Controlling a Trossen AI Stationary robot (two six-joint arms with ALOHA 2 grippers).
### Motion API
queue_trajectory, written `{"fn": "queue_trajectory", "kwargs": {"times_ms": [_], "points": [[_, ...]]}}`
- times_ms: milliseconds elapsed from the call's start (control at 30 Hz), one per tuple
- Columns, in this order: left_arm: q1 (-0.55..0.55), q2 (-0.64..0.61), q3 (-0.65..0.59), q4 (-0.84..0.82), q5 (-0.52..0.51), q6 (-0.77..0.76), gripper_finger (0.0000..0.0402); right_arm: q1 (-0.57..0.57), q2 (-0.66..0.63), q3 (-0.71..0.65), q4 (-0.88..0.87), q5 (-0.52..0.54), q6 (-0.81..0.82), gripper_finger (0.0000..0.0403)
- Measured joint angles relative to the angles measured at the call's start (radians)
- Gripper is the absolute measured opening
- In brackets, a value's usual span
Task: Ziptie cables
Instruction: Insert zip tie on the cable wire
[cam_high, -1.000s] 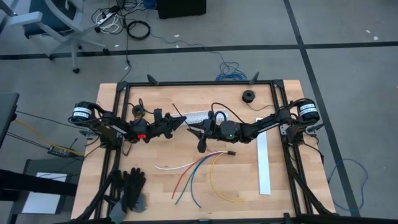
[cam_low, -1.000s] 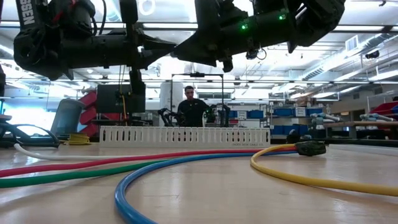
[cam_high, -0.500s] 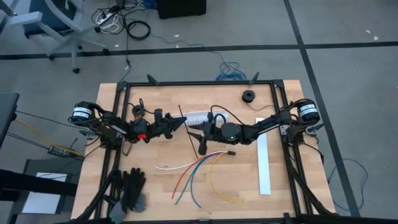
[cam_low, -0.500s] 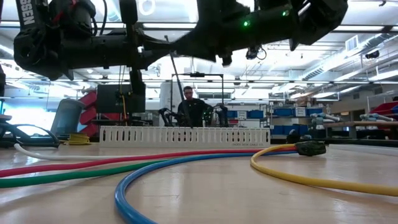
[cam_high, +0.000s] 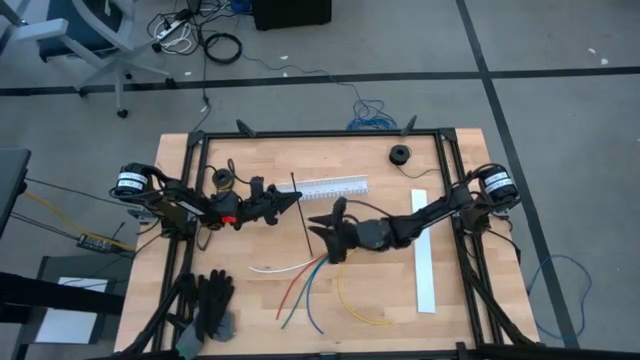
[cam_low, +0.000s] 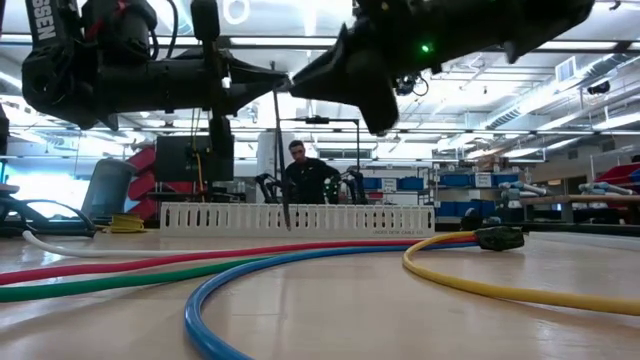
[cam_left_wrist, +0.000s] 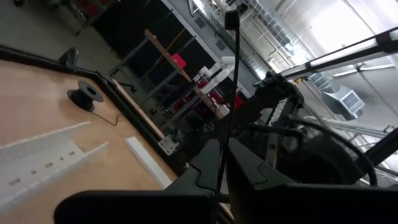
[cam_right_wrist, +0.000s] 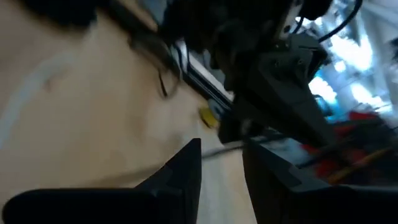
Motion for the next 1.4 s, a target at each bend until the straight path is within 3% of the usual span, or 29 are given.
{"fn": "queue_trajectory", "kwargs": {"times_ms": [100,233,433,800,1400], "points": [[0.000,0.000,0.000,-0.009,0.007,-0.027,0.0000,0.024,0.000,0.000,-0.010,0.078,-0.199,0.0100],[0.000,0.000,0.000,-0.013,0.015,-0.098,0.0000,0.027,0.000,0.000,-0.045,0.074,-0.406,0.0100],[0.000,0.000,0.000,-0.013,0.015,-0.193,0.0000,0.006,0.002,0.000,-0.167,0.033,-0.542,0.0100],[0.000,0.000,0.009,-0.029,-0.009,-0.298,0.0000,0.010,0.003,0.000,-0.147,-0.050,-0.841,0.0100],[0.052,0.000,0.097,-0.099,0.010,-0.282,0.0000,-0.006,0.003,0.000,-0.129,-0.060,-0.909,0.0095]]}}
